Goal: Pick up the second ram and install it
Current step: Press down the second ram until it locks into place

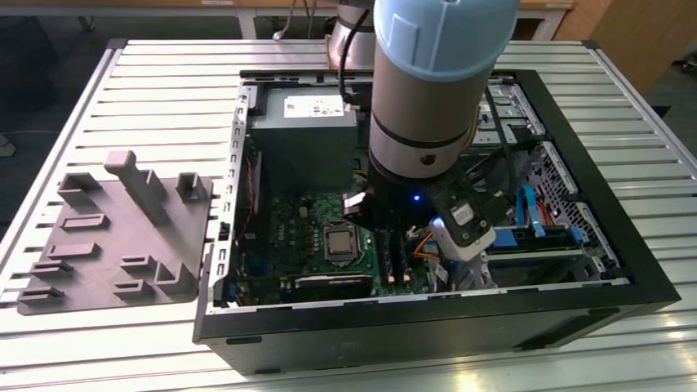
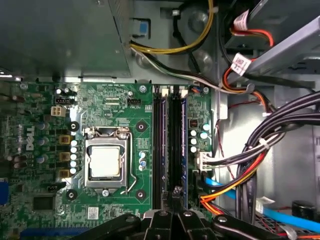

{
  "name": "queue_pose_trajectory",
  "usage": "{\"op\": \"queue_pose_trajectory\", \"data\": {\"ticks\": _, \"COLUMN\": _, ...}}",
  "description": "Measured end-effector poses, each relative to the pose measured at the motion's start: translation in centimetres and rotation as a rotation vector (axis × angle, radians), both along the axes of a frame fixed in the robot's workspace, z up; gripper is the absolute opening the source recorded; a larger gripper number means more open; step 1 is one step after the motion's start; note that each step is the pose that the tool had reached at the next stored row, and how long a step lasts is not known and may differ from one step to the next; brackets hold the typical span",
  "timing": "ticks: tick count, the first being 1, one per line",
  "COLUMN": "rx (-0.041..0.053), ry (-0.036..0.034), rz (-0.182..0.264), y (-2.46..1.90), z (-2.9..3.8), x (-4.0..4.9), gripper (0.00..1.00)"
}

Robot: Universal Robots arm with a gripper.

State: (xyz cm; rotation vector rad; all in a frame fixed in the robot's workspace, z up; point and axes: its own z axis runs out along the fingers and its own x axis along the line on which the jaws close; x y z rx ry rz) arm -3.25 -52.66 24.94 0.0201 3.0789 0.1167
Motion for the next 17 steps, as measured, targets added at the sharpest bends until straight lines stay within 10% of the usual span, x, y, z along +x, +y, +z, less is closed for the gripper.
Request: {"op": "queue_pose_trajectory", "data": {"ticks": 17, "rx": -0.0002, "ry": 0.0001, "rz": 0.000, "y": 1.12, "z": 0.00, "x": 0.00, "gripper": 0.11}}
